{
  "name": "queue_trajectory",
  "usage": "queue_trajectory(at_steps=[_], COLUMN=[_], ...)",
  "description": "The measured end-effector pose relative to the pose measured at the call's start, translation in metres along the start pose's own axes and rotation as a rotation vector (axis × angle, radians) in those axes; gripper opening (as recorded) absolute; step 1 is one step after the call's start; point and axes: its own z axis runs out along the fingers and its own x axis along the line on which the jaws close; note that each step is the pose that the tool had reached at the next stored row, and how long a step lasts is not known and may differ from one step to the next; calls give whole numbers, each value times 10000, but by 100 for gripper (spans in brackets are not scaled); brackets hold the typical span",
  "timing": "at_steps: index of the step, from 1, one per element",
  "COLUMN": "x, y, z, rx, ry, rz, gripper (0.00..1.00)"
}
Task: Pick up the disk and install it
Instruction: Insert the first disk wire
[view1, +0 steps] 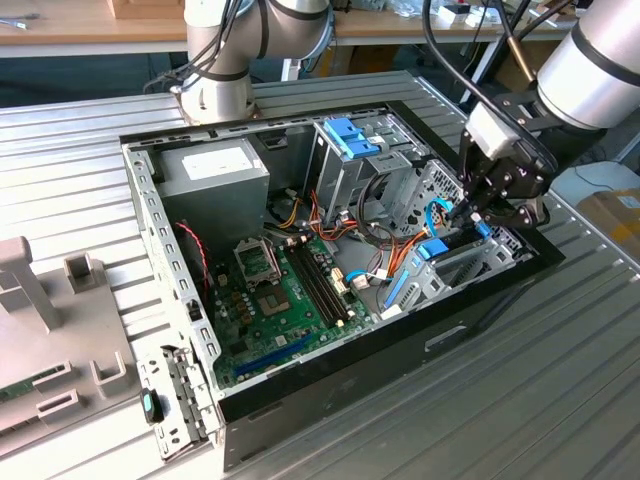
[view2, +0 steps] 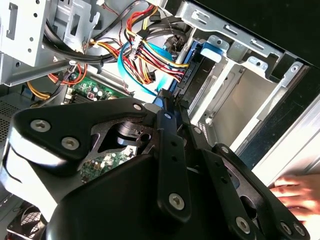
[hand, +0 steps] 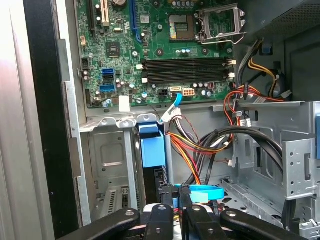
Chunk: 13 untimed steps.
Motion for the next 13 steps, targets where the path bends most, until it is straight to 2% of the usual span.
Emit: queue_trajectory(at_steps=[12, 13], x=[-2, -2], y=[-2, -2], z=[-9, -9], rx=[0, 0], ry=[0, -1], rz=[0, 0], gripper=[18, 25])
